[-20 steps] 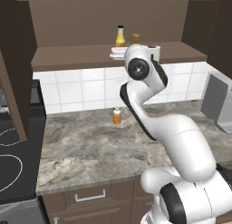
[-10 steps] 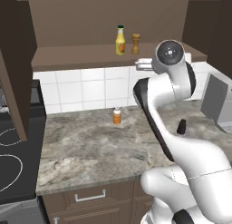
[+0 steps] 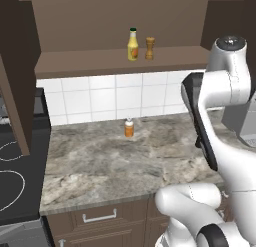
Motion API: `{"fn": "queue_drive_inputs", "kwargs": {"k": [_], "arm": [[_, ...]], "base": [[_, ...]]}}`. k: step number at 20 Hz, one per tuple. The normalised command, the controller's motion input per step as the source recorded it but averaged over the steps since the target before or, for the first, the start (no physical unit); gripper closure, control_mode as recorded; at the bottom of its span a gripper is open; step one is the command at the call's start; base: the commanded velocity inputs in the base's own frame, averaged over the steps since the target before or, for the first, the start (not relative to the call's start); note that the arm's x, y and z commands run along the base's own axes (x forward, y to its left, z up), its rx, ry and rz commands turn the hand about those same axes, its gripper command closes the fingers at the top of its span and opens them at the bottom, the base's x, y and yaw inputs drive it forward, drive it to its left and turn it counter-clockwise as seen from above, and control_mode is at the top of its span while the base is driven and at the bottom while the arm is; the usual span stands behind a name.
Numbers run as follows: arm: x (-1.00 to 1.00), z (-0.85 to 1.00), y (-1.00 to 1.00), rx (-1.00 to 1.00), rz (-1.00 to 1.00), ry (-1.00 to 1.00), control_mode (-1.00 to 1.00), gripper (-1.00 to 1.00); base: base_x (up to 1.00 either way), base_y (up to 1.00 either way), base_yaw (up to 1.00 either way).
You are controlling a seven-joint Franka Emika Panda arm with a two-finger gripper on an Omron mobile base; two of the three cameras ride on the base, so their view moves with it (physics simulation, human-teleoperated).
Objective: There are various items on the counter. Only move the condiments/shakers into the cabinet.
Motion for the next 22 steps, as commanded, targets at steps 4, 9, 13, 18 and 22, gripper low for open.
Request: {"fn": "queue_drive_inputs", "kwargs": {"k": [4,9,13,18,22], "arm": [[0.00,-0.89,-0.63,0.00,-0.02,0.04,-1.00,-1.00],[0.00,-0.82,-0.61,0.00,-0.03,0.11,-1.00,-1.00],[0.07,-0.52,-0.15,0.02,-0.02,0.05,-1.00,-1.00],[0.29,-0.38,0.00,0.05,-0.03,0.00,-1.00,-1.00],[0.46,-0.26,0.00,0.01,-0.02,0.00,-1.00,-1.00]], "base": [[0.00,0.00,0.00],[0.00,0.00,0.00],[0.00,0.00,0.00],[0.00,0.00,0.00],[0.00,0.00,0.00]]}}
